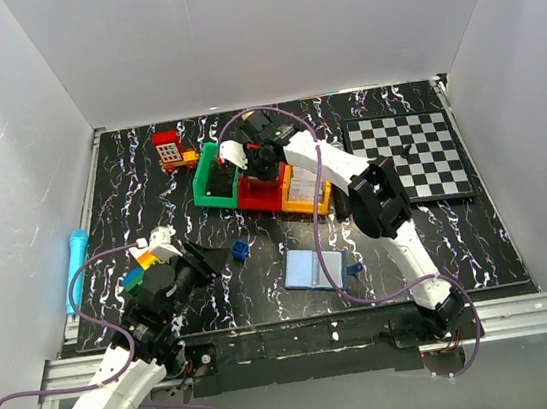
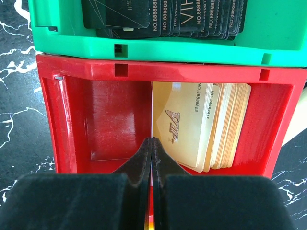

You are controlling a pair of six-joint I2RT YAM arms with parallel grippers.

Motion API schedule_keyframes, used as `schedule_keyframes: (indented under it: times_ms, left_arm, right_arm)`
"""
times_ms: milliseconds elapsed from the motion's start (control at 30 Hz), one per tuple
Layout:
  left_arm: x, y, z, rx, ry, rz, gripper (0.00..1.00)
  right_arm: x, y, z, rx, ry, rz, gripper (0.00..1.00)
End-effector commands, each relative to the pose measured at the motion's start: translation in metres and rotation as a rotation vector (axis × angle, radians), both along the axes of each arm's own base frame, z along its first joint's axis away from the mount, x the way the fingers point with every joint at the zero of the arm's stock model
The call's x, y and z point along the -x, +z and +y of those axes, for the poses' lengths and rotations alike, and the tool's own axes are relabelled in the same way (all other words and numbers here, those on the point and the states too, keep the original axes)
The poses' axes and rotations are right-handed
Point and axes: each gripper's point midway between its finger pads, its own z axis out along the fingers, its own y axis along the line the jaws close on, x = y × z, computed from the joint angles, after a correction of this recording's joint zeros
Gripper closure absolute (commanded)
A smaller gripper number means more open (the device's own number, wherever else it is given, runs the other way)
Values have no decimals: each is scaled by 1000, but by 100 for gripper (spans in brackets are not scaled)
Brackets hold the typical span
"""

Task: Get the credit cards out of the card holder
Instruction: Place the credit card in the storage box.

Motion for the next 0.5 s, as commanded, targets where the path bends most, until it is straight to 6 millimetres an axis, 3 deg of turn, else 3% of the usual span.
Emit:
schedule_keyframes:
  times_ms: [0, 467]
  left_arm:
    - [-1, -2, 0, -5, -2, -3, 51]
    - [-2, -4, -1, -4, -3, 1, 51]
  right_arm:
    - [-9, -1, 4, 3, -18, -27, 99]
    - [-17, 0, 2, 8, -53, -61, 97]
